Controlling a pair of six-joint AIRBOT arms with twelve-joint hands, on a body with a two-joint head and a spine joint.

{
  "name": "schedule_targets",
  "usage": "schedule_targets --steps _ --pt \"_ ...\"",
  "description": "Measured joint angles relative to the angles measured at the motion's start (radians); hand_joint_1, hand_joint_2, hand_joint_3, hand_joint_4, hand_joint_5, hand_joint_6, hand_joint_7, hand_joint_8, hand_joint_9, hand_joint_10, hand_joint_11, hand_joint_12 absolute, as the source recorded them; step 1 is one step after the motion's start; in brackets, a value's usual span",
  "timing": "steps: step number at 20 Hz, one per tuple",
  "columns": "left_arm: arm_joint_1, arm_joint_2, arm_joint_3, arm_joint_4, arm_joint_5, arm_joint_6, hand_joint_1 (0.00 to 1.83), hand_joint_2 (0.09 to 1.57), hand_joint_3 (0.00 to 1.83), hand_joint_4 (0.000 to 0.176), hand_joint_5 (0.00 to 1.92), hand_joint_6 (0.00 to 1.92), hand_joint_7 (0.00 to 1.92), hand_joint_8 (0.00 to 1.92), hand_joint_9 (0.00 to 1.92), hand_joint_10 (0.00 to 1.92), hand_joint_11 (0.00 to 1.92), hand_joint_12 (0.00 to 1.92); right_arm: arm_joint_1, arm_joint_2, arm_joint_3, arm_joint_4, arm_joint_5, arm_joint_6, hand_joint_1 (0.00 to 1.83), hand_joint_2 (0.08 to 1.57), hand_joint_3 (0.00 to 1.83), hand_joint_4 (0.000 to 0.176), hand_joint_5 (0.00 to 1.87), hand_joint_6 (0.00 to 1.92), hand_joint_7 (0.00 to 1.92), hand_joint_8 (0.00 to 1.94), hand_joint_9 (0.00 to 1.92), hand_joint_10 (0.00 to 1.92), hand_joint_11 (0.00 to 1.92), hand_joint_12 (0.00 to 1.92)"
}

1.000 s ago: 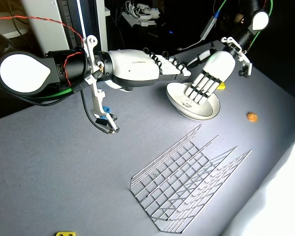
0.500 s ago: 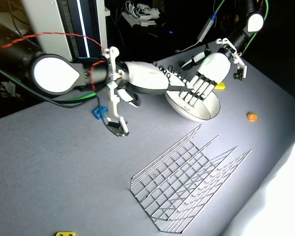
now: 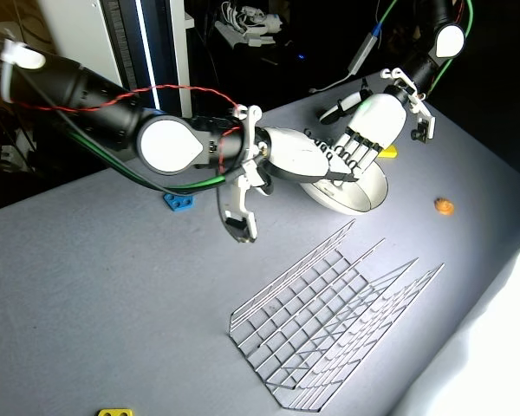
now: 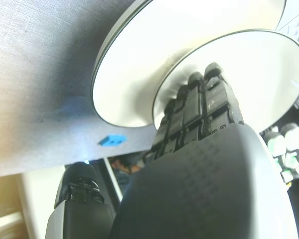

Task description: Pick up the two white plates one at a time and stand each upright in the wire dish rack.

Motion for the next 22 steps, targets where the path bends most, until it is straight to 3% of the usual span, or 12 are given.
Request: schedule_targets --steps 4,7,13,19,22 --pt "-0.001 -0.004 0.0 -0.001 0.002 -0.002 0.0 1.05 0.0 0.0 0.0 0.0 0.0 0.0 0.0 0.0 0.0 0.0 0.01 -0.045 0.032 0.024 -0.01 -0.018 1.07 0.92 0.0 0.0 0.0 0.0 0.0 0.0 0.0 0.0 0.0 0.27" --pt "-0.001 -0.008 0.008 0.0 0.0 -0.003 0.0 1.05 0.0 0.0 0.0 0.0 0.0 0.0 0.0 0.0 0.0 0.0 0.023 -0.086 0.06 0.068 -0.012 -0.064 1.07 0.92 0.0 0.0 0.05 0.0 0.01 0.0 0.05 0.01 0.0 0.44" --pt "-0.001 -0.01 0.008 -0.001 0.001 -0.013 0.0 1.05 0.0 0.0 0.0 0.0 0.0 0.0 0.0 0.0 0.0 0.0 0.023 -0.113 0.087 0.072 -0.018 -0.067 1.09 0.95 0.0 0.0 0.09 0.01 0.05 0.0 0.08 0.01 0.0 0.54" --pt "-0.001 -0.01 0.01 -0.004 0.001 -0.021 0.0 1.06 0.0 0.0 0.0 0.0 0.0 0.0 0.0 0.0 0.0 0.0 0.015 -0.14 0.125 0.077 -0.018 -0.068 1.14 0.99 0.0 0.0 0.43 0.02 0.47 0.02 0.42 0.04 0.02 1.11" --pt "0.0 -0.01 0.01 -0.005 0.001 -0.021 0.0 1.06 0.0 0.0 0.0 0.0 0.0 0.0 0.0 0.0 0.0 0.0 0.015 -0.14 0.125 0.077 -0.018 -0.068 1.26 1.06 0.01 0.0 0.75 0.04 0.8 0.03 0.76 0.07 0.33 1.07"
